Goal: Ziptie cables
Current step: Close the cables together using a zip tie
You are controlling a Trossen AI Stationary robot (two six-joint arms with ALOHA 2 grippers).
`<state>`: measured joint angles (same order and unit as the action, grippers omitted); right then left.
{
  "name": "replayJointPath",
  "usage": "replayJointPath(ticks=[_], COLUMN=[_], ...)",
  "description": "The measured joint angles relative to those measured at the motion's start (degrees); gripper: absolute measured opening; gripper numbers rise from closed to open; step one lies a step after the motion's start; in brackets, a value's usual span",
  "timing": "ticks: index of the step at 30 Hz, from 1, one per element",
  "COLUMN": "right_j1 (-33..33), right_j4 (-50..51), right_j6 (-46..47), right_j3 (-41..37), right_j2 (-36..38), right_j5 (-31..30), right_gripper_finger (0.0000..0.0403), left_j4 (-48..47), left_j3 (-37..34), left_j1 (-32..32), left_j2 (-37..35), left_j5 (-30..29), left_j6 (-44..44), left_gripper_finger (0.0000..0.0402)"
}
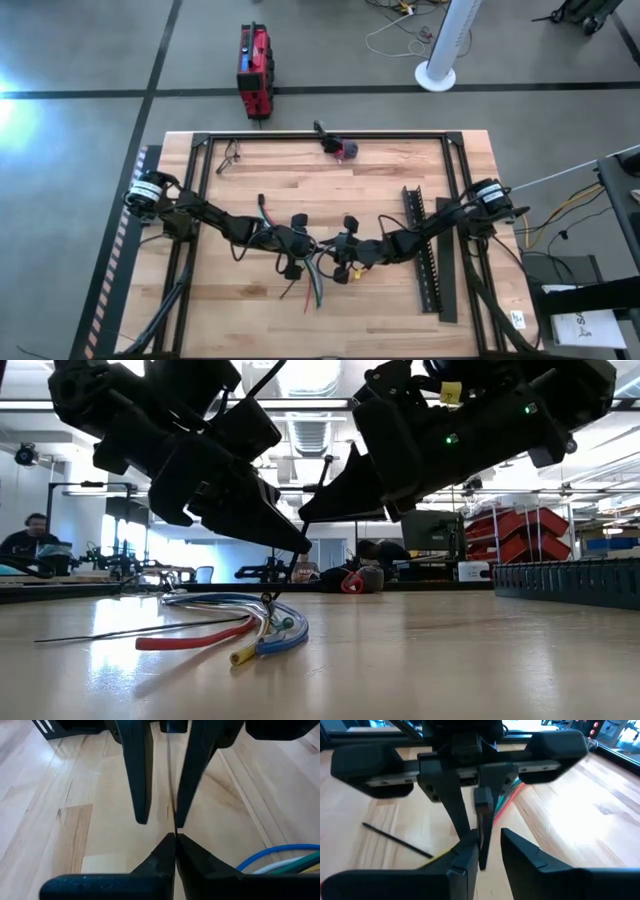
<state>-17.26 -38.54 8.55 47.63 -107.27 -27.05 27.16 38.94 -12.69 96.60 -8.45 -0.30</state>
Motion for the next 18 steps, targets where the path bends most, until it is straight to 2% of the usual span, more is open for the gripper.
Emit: replayJointPath(ticks=[18], right_j1=[-2.16], right_j4=[0.77], right_j6=[-3.7], right_j3=[-0.18], right_j2=[3.54], right_j5=[-0.04], right_gripper_finger=[0.0017], left_j4=[-0.14], left_j3=[-0.09], left_j1=[0.0], left_j2=[0.0], left_j5=[0.0], left_j6=[-0.02], left_gripper_finger=[0.0])
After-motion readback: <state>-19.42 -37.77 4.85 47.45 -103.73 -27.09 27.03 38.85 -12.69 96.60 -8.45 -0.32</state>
